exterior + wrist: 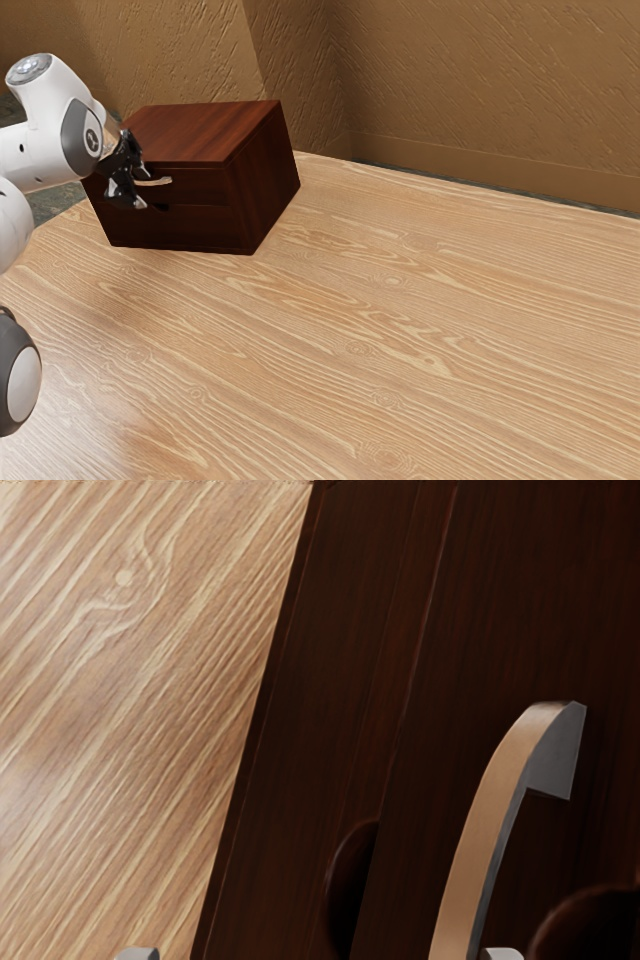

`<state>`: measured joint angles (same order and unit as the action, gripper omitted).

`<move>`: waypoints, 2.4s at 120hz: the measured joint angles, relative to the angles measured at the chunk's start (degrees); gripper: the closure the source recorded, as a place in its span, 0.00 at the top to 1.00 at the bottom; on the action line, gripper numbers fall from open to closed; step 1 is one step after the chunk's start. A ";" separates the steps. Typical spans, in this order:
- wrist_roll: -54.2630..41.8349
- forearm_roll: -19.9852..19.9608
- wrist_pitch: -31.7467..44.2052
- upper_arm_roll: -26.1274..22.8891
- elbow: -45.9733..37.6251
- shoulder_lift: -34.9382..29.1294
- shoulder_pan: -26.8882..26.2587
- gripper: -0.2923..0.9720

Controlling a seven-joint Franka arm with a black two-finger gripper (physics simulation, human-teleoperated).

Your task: Pull the drawer handle with one arm to open the drawer

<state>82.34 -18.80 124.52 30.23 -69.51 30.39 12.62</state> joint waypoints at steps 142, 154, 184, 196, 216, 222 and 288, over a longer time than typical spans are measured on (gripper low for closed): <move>0.98 0.45 -0.05 0.07 -2.97 -0.62 -0.58 0.48; 1.12 0.47 0.11 0.11 -4.51 -1.90 -0.91 0.47; 1.50 1.52 0.53 0.18 -8.66 -5.55 -2.42 0.47; 1.65 2.15 1.08 0.17 -10.70 -6.95 -3.13 0.46; 1.90 3.11 2.04 0.13 -13.61 -9.03 -3.57 0.45; 1.97 3.47 2.25 0.11 -14.43 -9.70 -3.66 0.45; 2.73 6.00 5.03 0.01 -22.86 -15.95 -3.80 0.44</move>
<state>85.07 -12.80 129.54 30.24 -92.37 14.43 8.82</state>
